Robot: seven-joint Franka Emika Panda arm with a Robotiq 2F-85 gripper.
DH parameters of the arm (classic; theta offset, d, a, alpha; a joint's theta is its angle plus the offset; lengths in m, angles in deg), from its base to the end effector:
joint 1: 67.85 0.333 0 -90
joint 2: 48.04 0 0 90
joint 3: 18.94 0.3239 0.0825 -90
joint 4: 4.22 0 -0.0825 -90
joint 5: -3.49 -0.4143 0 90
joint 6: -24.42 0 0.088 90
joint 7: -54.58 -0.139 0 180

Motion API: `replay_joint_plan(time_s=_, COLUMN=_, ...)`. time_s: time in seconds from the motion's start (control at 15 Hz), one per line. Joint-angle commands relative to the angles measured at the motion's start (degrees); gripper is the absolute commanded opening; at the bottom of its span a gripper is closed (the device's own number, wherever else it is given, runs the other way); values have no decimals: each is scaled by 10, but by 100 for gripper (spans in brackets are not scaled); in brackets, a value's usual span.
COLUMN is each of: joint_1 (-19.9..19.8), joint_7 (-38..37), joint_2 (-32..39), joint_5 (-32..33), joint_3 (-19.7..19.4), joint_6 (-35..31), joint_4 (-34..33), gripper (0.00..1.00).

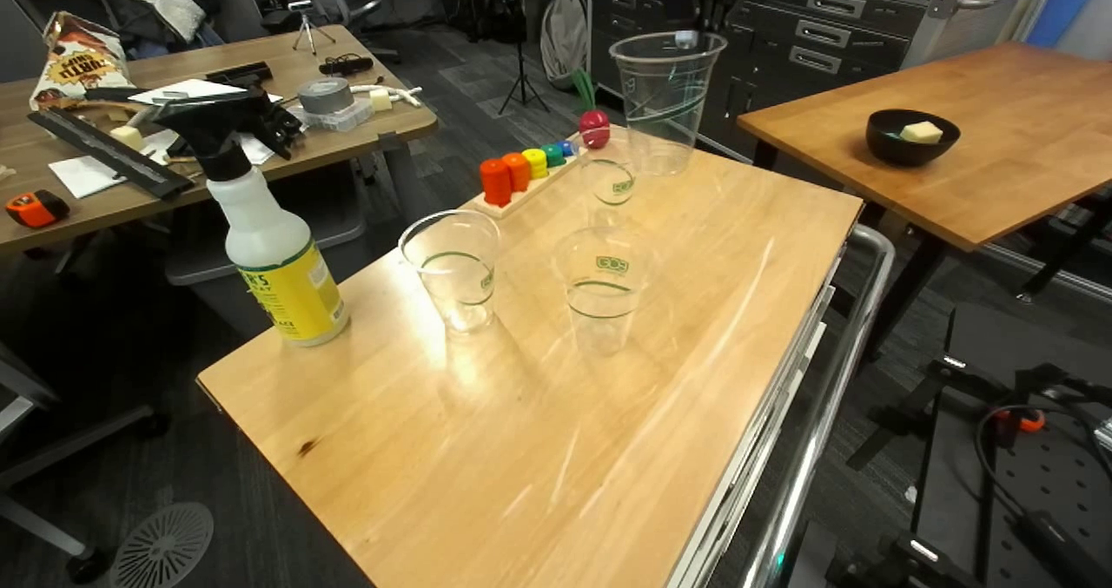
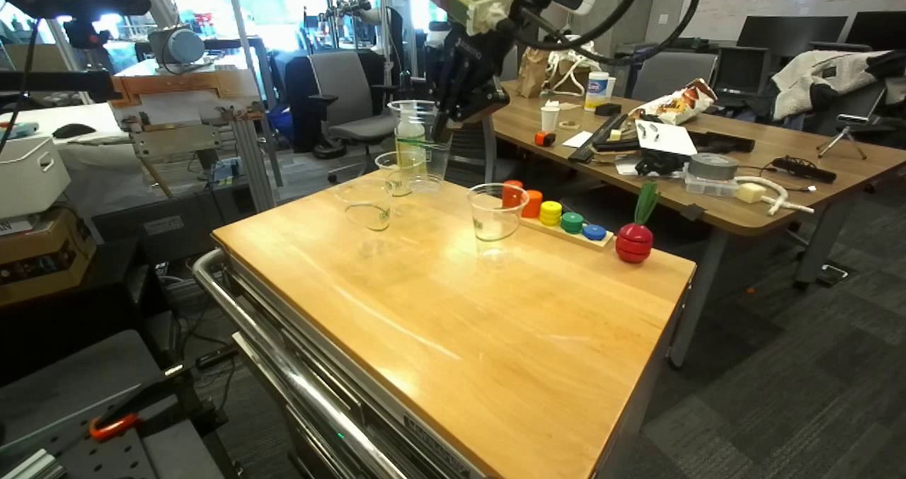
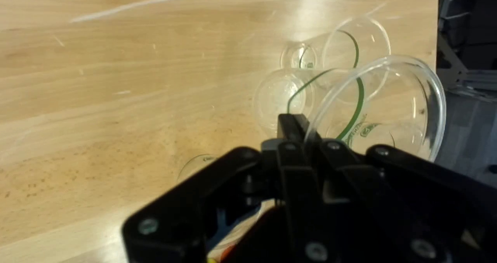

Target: Stack the cups together

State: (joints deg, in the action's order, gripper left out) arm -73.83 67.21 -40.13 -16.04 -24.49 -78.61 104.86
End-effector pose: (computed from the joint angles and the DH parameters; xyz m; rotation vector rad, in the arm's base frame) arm 0.5838 -0.0785 0.3776 -2.7773 0.1387 0.2395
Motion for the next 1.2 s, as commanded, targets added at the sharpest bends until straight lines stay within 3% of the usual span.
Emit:
replay_joint_plan(time_s=0.0, joint_1=-9, joint_7=-7, joint_2=68, joint_5=-42, joint_3=6, joint_6=-45, joint_4=-63, gripper=2)
replay_joint_plan(time_s=0.27, joint_1=-12, joint_7=-11, joint_2=101, joint_5=-39, joint_3=13, joint_6=-97, joint_4=-88, gripper=2)
replay_joint_plan(time_s=0.67, joint_1=-31, joint_7=10, joint_2=93, joint_5=-44, joint_3=18, joint_6=-73, joint_4=-108, gripper=1)
replay_joint_plan(time_s=1.13, joint_1=-35, joint_7=12, joint_2=117, joint_5=-27, joint_3=16, joint_6=-90, joint_4=-98, gripper=1)
